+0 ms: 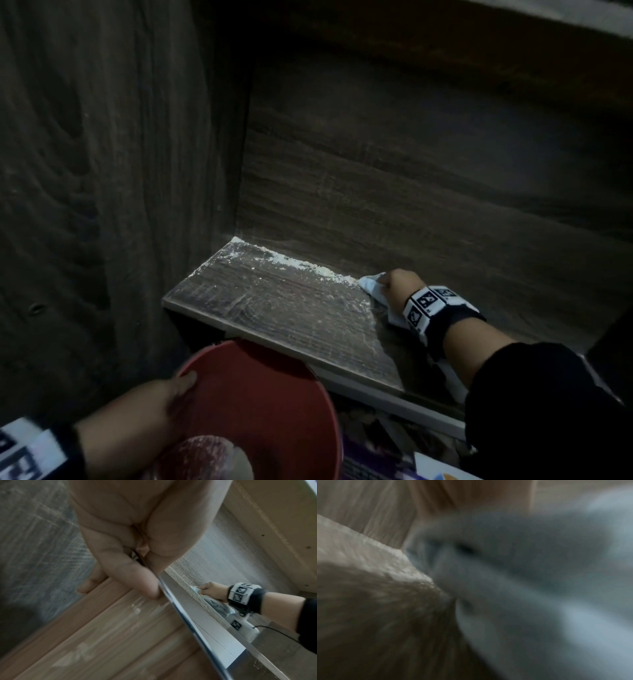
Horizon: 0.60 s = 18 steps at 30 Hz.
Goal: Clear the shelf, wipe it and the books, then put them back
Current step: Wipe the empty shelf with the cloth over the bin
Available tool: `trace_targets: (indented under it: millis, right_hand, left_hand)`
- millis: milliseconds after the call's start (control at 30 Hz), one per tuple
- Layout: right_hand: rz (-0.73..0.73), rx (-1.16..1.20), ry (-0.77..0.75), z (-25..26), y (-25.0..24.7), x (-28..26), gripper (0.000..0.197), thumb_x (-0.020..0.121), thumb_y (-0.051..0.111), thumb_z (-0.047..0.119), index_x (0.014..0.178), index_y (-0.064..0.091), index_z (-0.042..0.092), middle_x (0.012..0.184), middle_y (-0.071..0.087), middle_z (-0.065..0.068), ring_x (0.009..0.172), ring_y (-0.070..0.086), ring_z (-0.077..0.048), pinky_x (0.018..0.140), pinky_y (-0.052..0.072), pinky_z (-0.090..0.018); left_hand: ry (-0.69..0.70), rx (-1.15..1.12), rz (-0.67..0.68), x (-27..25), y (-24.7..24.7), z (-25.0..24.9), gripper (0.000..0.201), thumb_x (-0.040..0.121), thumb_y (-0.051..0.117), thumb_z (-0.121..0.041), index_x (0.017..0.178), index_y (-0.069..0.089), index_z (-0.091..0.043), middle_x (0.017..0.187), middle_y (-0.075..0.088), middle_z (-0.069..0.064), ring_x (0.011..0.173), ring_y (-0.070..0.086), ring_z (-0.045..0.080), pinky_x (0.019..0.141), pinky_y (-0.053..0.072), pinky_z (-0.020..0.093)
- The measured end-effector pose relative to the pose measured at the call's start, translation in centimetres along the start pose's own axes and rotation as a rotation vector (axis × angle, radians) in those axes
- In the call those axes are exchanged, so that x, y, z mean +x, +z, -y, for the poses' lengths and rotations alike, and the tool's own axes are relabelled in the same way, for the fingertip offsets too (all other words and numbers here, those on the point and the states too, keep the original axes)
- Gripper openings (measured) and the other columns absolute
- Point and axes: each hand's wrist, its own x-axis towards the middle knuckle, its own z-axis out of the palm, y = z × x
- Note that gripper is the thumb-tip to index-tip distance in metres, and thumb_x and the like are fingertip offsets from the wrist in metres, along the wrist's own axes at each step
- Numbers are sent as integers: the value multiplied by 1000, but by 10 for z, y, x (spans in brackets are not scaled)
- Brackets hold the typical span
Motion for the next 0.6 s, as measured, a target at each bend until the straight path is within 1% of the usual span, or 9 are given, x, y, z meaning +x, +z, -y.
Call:
trace_targets:
  millis: [67, 133, 233, 300, 367, 433, 467, 533, 600]
  right_hand:
    - [-11, -46, 55, 0, 3, 14, 56, 83, 48, 64, 122, 62, 26, 121, 62, -9, 105, 62, -29, 93, 50, -37]
    - [-19, -86, 76, 1, 1, 15, 64, 78, 42, 72, 121, 59, 29, 116, 62, -5, 102, 63, -28, 88, 51, -37]
    - [59, -117, -34, 0, 0, 2, 44, 89, 42, 53, 132, 48, 45, 126, 56, 7, 111, 60, -21, 88, 46, -29]
    - [49, 75, -13, -6, -4, 2, 35, 93, 48, 36, 124, 63, 28, 125, 62, 1, 115, 59, -20, 93, 43, -27]
    - [-89, 229, 58, -15, -10, 0, 28, 97, 49, 15, 118, 66, 8, 125, 63, -11, 119, 56, -23, 91, 38, -22]
    - [-248, 135, 137, -24, -16, -6, 30, 98, 47, 15, 120, 65, 7, 125, 62, -9, 117, 56, -23, 84, 34, -18]
    - [-266, 170, 161, -21, -18, -11, 30, 98, 46, 17, 121, 65, 9, 124, 62, -6, 117, 56, -23, 83, 33, -17]
    - [-229, 198, 177, -12, -15, -12, 31, 98, 47, 18, 122, 64, 9, 124, 62, -9, 119, 55, -26, 85, 37, -22]
    - [-191, 251, 173, 7, -10, -13, 32, 98, 46, 16, 125, 61, 7, 127, 60, -15, 120, 54, -29, 91, 41, -28]
  left_hand:
    - [-43, -66, -36, -3, -7, 6, 58, 89, 52, 9, 138, 35, -17, 121, 50, -14, 100, 42, -19, 69, 26, -12]
    - [-29, 3, -25, -13, -8, 4, 63, 89, 55, 5, 144, 32, -13, 137, 46, -8, 115, 43, -9, 82, 20, -8]
    - [3, -8, -47, -24, -14, -7, 70, 90, 53, -1, 150, 19, -15, 152, 32, -2, 131, 32, -1, 89, 15, -1]
    - [31, -2, -74, -29, -15, -10, 71, 92, 51, -5, 151, 14, -19, 152, 31, -5, 131, 29, -5, 87, 13, -3]
    - [50, -36, -73, -29, -16, -7, 68, 93, 50, -8, 150, 16, -21, 150, 35, -7, 123, 31, -9, 82, 17, -8]
    - [101, -55, -109, -31, -17, -6, 67, 92, 52, -14, 150, 18, -20, 146, 39, -8, 115, 31, -10, 77, 22, -10]
    - [98, -70, -129, -28, -17, -6, 70, 89, 53, -21, 149, 19, -19, 146, 39, -8, 115, 30, -10, 79, 22, -9]
    - [111, -51, -117, -26, -17, -5, 73, 86, 55, -22, 149, 19, -20, 149, 36, -7, 116, 28, -10, 85, 16, -5]
    - [117, 18, -107, -25, -17, -4, 66, 93, 54, -14, 149, 20, -21, 149, 36, -7, 116, 29, -10, 85, 14, -4]
